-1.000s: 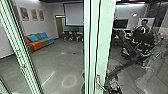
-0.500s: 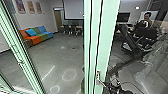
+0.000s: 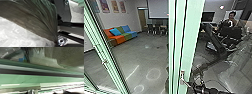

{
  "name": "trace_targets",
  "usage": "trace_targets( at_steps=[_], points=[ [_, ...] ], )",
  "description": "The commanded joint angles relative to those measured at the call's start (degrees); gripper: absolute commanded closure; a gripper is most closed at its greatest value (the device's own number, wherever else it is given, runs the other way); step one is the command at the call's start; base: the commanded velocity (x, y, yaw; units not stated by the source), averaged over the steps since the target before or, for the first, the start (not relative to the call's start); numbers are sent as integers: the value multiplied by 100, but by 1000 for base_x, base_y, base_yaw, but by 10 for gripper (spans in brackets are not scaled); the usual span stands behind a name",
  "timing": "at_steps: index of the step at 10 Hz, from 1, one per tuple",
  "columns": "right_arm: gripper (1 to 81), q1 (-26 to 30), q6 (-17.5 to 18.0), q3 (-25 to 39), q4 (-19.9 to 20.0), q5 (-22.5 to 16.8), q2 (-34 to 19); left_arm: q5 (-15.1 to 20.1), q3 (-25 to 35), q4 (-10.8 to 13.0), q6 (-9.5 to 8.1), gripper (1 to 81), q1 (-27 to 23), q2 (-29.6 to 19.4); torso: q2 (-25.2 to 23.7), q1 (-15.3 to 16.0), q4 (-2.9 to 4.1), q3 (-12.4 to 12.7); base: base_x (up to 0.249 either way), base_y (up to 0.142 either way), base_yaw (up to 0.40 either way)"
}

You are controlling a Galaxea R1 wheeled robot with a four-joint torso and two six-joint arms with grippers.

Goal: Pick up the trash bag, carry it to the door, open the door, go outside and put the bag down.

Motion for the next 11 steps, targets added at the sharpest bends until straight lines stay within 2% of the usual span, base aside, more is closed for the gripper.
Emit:
trace_targets(
  at_steps=[1,6,7,11],
  points=[
    [10,-124,-52,-506,312,-1077,-281,435,31,-72,-14,811,-263,-70,0,0,0,0,0,0,0],
    [10,184,-52,-965,479,-1431,-404,435,40,-72,-14,811,-263,-70,0,4,0,-9,0,0,0],
    [10,272,-52,-1000,505,-1657,-482,453,31,-72,-14,811,-263,-70,0,4,0,-9,0,0,0],
    [10,219,-52,-1061,435,-1677,-422,479,40,-11,12,811,-263,-53,5,9,0,-13,0,0,0]
  ],
)
